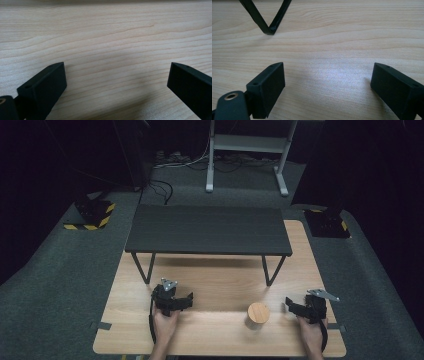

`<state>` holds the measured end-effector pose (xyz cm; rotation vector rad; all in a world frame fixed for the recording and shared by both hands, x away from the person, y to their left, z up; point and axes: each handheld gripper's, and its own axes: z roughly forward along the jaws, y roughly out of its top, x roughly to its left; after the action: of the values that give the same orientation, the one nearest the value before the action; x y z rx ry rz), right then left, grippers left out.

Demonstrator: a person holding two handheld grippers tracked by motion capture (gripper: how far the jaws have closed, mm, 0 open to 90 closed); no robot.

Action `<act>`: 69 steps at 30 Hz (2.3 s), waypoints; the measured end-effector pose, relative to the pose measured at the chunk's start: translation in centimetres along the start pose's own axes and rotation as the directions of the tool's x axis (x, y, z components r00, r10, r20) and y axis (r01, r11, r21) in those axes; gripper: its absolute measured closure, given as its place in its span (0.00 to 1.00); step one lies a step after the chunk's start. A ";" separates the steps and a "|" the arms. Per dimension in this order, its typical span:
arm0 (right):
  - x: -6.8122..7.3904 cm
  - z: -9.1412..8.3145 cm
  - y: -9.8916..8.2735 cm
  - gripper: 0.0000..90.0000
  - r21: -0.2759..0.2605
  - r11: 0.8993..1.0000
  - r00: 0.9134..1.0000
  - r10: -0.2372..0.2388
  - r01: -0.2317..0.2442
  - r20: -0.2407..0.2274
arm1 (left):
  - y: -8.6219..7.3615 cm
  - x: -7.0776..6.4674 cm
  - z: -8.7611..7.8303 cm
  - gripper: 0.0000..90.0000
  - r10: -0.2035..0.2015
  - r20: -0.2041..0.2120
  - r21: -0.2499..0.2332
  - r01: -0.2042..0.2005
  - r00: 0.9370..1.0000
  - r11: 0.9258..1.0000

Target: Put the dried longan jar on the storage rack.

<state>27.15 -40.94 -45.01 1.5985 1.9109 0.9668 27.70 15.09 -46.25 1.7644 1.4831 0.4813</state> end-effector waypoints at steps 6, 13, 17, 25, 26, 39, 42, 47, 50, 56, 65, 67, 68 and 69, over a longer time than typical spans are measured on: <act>0.0 0.0 0.0 0.13 0.000 1.000 1.000 -0.001 0.001 0.001 | 0.1 -0.2 0.0 0.03 0.007 -0.011 0.004 -0.007 1.000 1.000; 0.0 0.0 0.0 0.12 0.001 1.000 1.000 -0.002 0.002 0.000 | 0.2 -0.7 0.1 0.03 0.015 -0.038 0.008 -0.015 0.999 1.000; -0.3 0.0 0.0 0.10 0.001 1.000 1.000 -0.001 0.001 -0.014 | 0.3 -1.1 0.2 0.03 0.023 -0.051 0.013 -0.023 0.998 1.000; -0.6 -0.1 -0.1 0.06 0.000 1.000 0.999 -0.008 0.008 -0.047 | 0.4 -1.3 0.3 0.03 0.031 -0.063 0.019 -0.030 0.998 0.999; -0.6 -0.1 -0.1 0.06 0.000 1.000 0.999 -0.008 0.008 -0.047 | 0.4 -1.3 0.3 0.03 0.031 -0.064 0.019 -0.030 0.997 0.999; 0.1 -1.9 -1.8 0.05 -0.017 0.998 0.993 -0.061 0.059 -0.098 | 0.3 -1.3 0.3 0.03 0.018 -0.073 0.015 -0.017 0.997 1.000; 0.2 -2.7 -2.3 0.05 -0.018 0.998 0.992 -0.067 0.065 -0.108 | 0.3 -1.3 0.3 0.03 0.015 -0.073 0.014 -0.015 0.997 1.000; 0.8 -4.4 -3.3 0.06 -0.023 0.994 0.983 -0.107 0.105 -0.148 | 0.3 -1.3 0.3 0.04 0.004 -0.076 0.009 -0.004 0.997 1.000; 1.3 -5.3 -3.8 0.06 -0.026 0.990 0.975 -0.139 0.136 -0.176 | 0.3 -1.3 0.3 0.04 0.004 -0.076 0.009 -0.004 0.997 1.000; 2.4 -6.5 -4.3 0.06 -0.041 0.978 0.950 -0.207 0.203 -0.233 | 0.3 -1.1 0.2 0.04 0.002 -0.072 0.008 -0.001 0.997 1.000; 4.4 -6.7 -3.8 0.06 -0.078 0.943 0.883 -0.332 0.325 -0.333 | 0.3 -1.1 0.2 0.04 0.002 -0.073 0.008 -0.001 0.997 1.000; 4.8 -6.2 -3.5 0.06 -0.086 0.937 0.869 -0.346 0.339 -0.354 | 0.2 -1.1 0.2 0.04 -0.001 -0.071 0.006 0.002 0.997 1.000; 4.8 -6.2 -3.5 0.06 -0.086 0.937 0.869 -0.346 0.339 -0.354 | 0.2 -1.1 0.2 0.04 -0.001 -0.071 0.006 0.002 0.997 1.000; 5.2 -5.8 -3.3 0.06 -0.091 0.932 0.862 -0.359 0.350 -0.359 | 0.3 -1.1 0.2 0.04 -0.001 -0.071 0.007 0.001 0.997 1.000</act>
<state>19.64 -37.43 -43.29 1.0389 2.3299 1.1806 27.75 13.95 -45.99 1.7679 1.5363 0.5438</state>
